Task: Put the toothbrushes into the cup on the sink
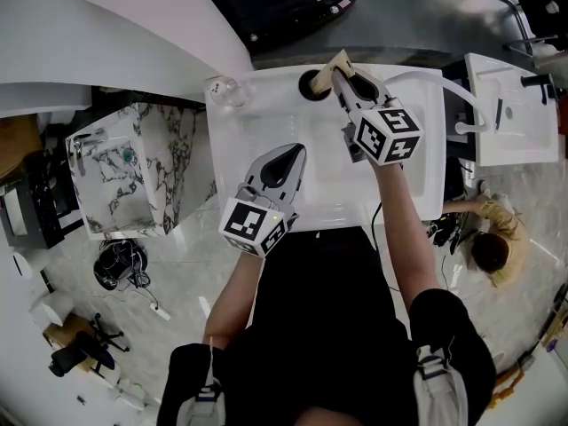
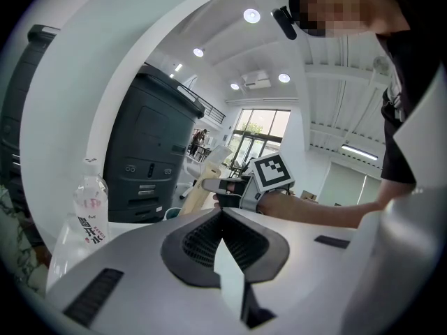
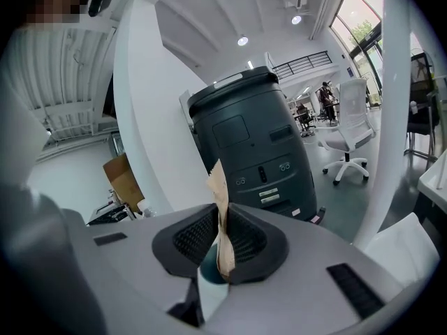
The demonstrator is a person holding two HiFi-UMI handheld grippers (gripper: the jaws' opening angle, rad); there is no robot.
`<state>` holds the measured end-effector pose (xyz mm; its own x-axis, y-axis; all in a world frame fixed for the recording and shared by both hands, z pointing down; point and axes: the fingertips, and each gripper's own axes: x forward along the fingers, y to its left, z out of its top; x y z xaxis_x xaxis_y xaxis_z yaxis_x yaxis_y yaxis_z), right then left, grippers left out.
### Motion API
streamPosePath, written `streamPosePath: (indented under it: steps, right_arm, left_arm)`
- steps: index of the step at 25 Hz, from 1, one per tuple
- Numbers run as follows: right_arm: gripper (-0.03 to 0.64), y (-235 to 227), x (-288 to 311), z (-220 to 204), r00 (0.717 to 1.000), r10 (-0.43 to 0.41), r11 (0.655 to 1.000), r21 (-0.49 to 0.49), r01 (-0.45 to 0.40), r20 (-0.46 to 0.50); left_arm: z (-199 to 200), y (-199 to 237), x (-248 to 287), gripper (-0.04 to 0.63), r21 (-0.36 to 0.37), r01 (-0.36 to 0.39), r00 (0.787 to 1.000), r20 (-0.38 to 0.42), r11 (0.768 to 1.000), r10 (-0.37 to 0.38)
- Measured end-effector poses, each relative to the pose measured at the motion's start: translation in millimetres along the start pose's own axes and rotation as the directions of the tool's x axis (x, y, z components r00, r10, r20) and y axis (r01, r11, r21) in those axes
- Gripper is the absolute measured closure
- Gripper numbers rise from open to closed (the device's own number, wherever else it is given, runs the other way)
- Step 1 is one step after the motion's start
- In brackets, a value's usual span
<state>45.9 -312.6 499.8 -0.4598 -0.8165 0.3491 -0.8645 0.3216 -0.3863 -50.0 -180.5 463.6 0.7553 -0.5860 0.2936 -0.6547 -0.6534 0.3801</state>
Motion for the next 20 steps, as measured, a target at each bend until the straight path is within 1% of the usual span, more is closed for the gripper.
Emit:
streamPosePath:
  steps: [8, 13, 20]
  right_arm:
    - [0.561, -2, 3, -25, 0.997, -0.015, 1.000, -0.016, 0.014, -0.081]
    - [0.561, -3, 5, -41, 0.991, -0.010, 1.000, -0.009, 0.009, -0.136]
    - [0.561, -4, 10, -51, 0.985, -0.016, 1.000, -0.007, 0.015, -0.171]
  left_arm:
    - [-1, -5, -1, 0.581, 0.003, 0.010, 1.000, -0.004, 1.000, -0.010]
    - [-3, -8, -1, 0.581, 0.005, 0.020, 1.000, -0.011, 1.000, -0.020]
    - [1, -12, 1, 0.581, 0.009, 0.028, 1.000, -0.004, 1.000, -0.028]
